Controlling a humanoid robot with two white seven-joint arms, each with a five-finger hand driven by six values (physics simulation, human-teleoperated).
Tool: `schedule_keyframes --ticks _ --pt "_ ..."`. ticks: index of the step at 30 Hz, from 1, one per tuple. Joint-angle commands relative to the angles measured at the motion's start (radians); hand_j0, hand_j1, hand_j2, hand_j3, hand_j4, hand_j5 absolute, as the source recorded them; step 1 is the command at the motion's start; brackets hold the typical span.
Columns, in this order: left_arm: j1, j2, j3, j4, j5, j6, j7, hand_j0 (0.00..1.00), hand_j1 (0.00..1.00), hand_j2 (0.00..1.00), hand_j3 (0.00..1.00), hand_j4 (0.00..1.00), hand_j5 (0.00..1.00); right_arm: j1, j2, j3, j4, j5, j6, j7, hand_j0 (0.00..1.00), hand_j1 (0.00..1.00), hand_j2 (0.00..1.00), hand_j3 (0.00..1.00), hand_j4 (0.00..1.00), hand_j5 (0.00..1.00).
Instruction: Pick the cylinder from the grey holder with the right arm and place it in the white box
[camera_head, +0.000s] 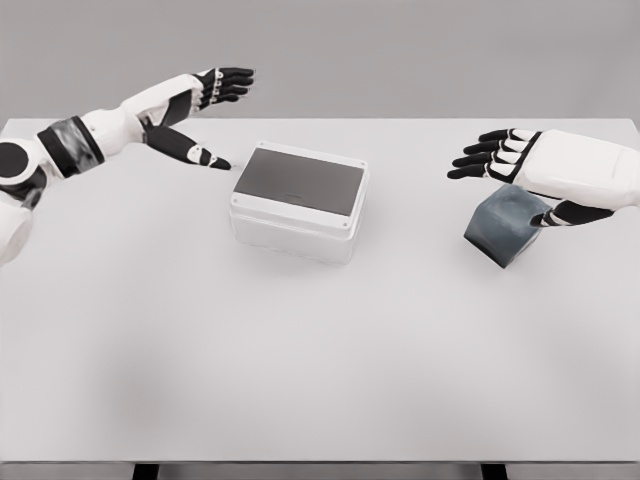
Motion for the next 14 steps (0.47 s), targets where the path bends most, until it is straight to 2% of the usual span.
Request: schedule_keyframes --ticks 1,3,4,5,7,10,12,14 --pt "0.000 0.078 0.001 -0.062 0.060 0.001 0.000 1.00 1.00 1.00 1.00 1.00 1.00 0.000 -0.002 0.000 0.000 -0.005 0.003 -0.001 1.00 1.00 1.00 1.00 1.00 1.00" --pt "0.029 0.135 0.003 -0.121 0.077 -0.002 0.000 1.00 1.00 1.00 1.00 1.00 1.00 0.000 -0.004 0.000 0.000 -0.006 0.003 -0.001 1.00 1.00 1.00 1.00 1.00 1.00" --pt "0.064 0.196 0.006 -0.181 0.078 -0.002 0.000 1.00 1.00 1.00 1.00 1.00 1.00 0.002 -0.002 0.001 0.000 -0.006 0.003 -0.001 1.00 1.00 1.00 1.00 1.00 1.00" --pt "0.080 0.242 0.009 -0.200 0.090 -0.002 0.000 1.00 1.00 1.00 1.00 1.00 1.00 0.003 -0.004 0.003 0.000 -0.006 0.003 -0.001 1.00 1.00 1.00 1.00 1.00 1.00" --pt "0.124 0.314 0.012 -0.240 0.172 0.000 0.000 1.00 1.00 1.00 1.00 1.00 1.00 0.014 -0.018 0.001 0.000 -0.005 0.003 -0.001 1.00 1.00 1.00 1.00 1.00 1.00" --pt "0.190 0.348 0.026 -0.263 0.179 -0.002 0.000 1.00 1.00 1.00 1.00 1.00 1.00 0.020 -0.039 0.000 0.000 -0.005 0.003 -0.001 1.00 1.00 1.00 1.00 1.00 1.00" --pt "0.242 0.350 0.078 -0.266 0.179 -0.009 0.000 1.00 1.00 1.00 1.00 1.00 1.00 0.021 -0.039 -0.002 0.000 -0.006 0.003 -0.001 1.00 1.00 1.00 1.00 1.00 1.00" --pt "0.258 0.353 0.093 -0.274 0.179 -0.022 0.000 1.00 1.00 1.00 1.00 1.00 1.00 0.021 -0.037 -0.002 0.000 -0.006 0.003 -0.001 1.00 1.00 1.00 1.00 1.00 1.00"
